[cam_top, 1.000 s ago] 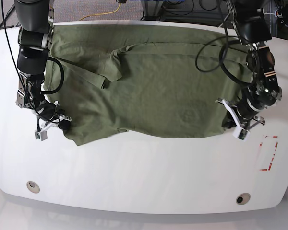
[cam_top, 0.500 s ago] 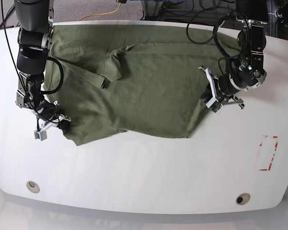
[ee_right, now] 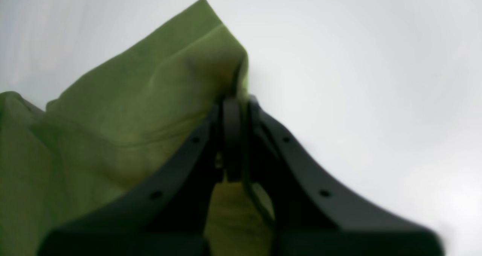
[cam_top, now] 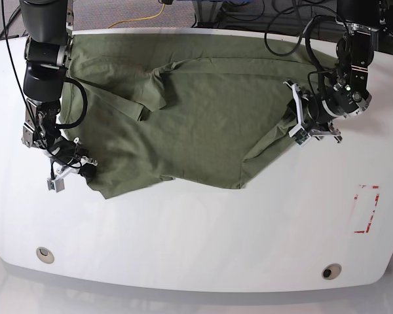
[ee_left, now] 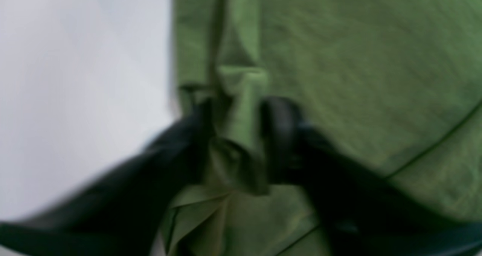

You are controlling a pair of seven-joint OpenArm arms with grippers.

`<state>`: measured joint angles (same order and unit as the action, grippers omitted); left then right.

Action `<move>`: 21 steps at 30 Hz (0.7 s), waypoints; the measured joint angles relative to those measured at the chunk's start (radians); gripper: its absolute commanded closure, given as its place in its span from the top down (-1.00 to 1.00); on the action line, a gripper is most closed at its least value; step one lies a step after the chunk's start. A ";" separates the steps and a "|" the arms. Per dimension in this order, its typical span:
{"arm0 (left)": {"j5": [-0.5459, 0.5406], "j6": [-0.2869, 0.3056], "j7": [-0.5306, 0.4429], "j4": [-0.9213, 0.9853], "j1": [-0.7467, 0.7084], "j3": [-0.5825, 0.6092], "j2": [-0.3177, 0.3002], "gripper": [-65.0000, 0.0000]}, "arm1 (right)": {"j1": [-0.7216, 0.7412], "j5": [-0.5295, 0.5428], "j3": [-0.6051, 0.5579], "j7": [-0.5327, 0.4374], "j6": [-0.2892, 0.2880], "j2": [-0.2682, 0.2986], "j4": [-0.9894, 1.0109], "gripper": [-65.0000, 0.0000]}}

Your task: Layout the t-shirt on the table in an organized manner, then fold the t-shirt properly

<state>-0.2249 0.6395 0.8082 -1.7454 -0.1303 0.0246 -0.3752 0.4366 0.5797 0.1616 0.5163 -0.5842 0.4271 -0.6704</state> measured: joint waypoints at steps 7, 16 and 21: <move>-0.005 0.001 0.003 -0.038 0.001 0.001 0.002 0.94 | 0.000 0.000 0.000 0.000 0.000 0.000 0.000 -0.98; -0.002 0.000 0.007 -0.069 0.056 -0.003 0.049 1.00 | 0.000 0.000 0.000 0.000 0.000 0.000 0.000 -0.98; -0.011 0.000 -0.014 -0.056 0.100 0.000 0.090 1.00 | 0.000 0.000 0.000 0.000 0.000 0.000 0.000 -0.98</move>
<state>-0.2363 0.6399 0.7940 -1.8011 -0.0299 0.0242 -0.2852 0.4362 0.5800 0.1616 0.5163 -0.5842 0.4271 -0.6704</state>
